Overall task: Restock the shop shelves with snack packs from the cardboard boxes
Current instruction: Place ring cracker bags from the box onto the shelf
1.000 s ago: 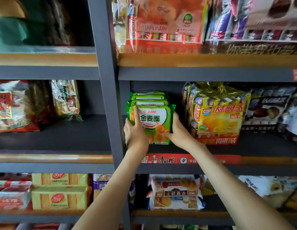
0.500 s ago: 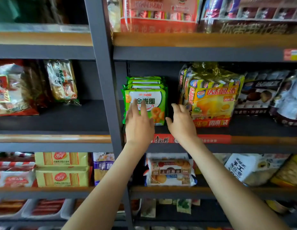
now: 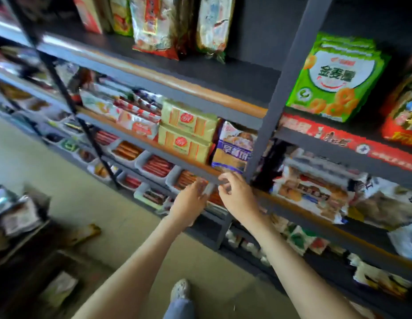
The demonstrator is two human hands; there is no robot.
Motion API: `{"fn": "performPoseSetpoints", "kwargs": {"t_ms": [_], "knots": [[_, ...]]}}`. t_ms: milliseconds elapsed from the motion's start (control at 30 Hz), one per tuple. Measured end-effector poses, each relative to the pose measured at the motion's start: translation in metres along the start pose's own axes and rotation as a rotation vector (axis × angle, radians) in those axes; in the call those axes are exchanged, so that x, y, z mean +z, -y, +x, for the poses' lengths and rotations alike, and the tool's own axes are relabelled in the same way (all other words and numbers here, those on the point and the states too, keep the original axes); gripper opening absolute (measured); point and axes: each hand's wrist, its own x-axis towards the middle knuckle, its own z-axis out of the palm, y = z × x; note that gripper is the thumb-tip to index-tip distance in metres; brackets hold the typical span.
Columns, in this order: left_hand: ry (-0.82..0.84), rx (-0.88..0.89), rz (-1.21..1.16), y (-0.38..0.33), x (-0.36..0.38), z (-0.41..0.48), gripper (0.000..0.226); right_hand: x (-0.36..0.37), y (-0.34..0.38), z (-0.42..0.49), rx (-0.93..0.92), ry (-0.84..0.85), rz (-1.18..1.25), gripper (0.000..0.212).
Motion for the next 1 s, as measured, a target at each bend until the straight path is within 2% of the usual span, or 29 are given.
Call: {"fn": "performPoseSetpoints", "kwargs": {"t_ms": [133, 233, 333, 700, 833, 1000], "knots": [[-0.039, -0.323, -0.034, 0.105, -0.022, -0.036, 0.026, 0.079, 0.02, 0.012, 0.001, 0.235, -0.015, 0.024], [-0.061, -0.548, -0.07, 0.177, -0.043, -0.064, 0.032, 0.138, 0.041, 0.025, -0.002, 0.388, -0.05, 0.026], [-0.094, -0.73, -0.178, 0.249, -0.065, -0.095, 0.029, 0.202, 0.067, 0.039, -0.016, 0.543, -0.111, 0.03], [-0.226, -1.164, -0.245, 0.483, -0.14, -0.167, 0.04, 0.463, 0.189, 0.076, -0.12, 0.972, -0.273, 0.039], [-0.261, -1.27, -0.307, 0.553, -0.125, -0.17, 0.044, 0.555, 0.201, 0.072, -0.133, 1.066, -0.295, 0.045], [-0.338, -1.406, -0.471, 0.657, -0.072, -0.161, 0.048, 0.69, 0.171, 0.068, -0.173, 1.145, -0.317, 0.053]]}}
